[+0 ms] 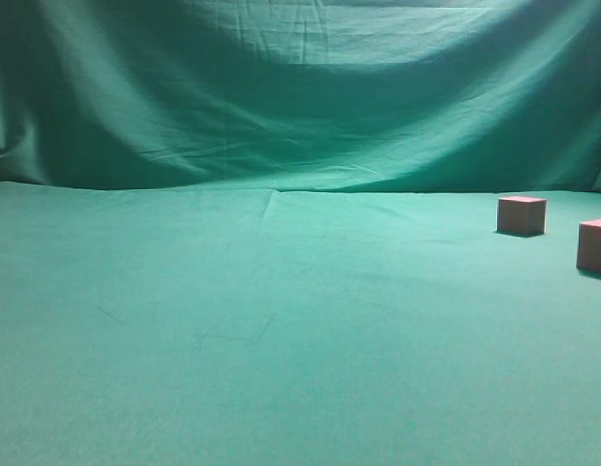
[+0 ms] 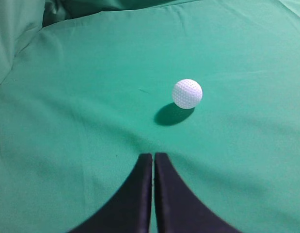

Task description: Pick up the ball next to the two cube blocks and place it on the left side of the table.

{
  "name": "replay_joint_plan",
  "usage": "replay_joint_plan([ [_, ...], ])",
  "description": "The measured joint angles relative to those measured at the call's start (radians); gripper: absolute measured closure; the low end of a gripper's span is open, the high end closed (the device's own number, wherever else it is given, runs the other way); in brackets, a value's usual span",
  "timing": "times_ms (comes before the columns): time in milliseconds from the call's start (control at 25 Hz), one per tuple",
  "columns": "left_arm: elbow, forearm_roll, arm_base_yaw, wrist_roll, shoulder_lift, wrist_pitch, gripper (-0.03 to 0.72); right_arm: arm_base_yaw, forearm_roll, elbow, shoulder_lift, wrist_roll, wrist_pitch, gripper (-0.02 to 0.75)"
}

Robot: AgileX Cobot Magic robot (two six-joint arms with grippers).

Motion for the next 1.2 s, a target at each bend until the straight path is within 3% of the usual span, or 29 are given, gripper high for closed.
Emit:
replay_joint_plan([
  [240,0.0,0.0,0.0,0.0,0.0,0.0,0.688,-0.029,-0.061,0.292,-0.3,0.039,-0.24,0.738],
  [440,0.0,0.0,0.0,0.0,0.0,0.0,0.688,-0.201,-0.067,0.585,-0.538,0.048,-0.508,0.738],
  [560,0.0,0.0,0.0,0.0,0.0,0.0,0.688,-0.306,-0.069,0.728,-0.662,0.05,-0.59,0.738],
  [800,0.0,0.0,0.0,0.0,0.0,0.0,0.688,-0.414,-0.067,0.927,-0.843,0.056,-0.625,0.738],
  [1200,0.0,0.0,0.0,0.0,0.0,0.0,0.688,-0.423,-0.057,1.012,-0.864,0.099,-0.638,0.738],
])
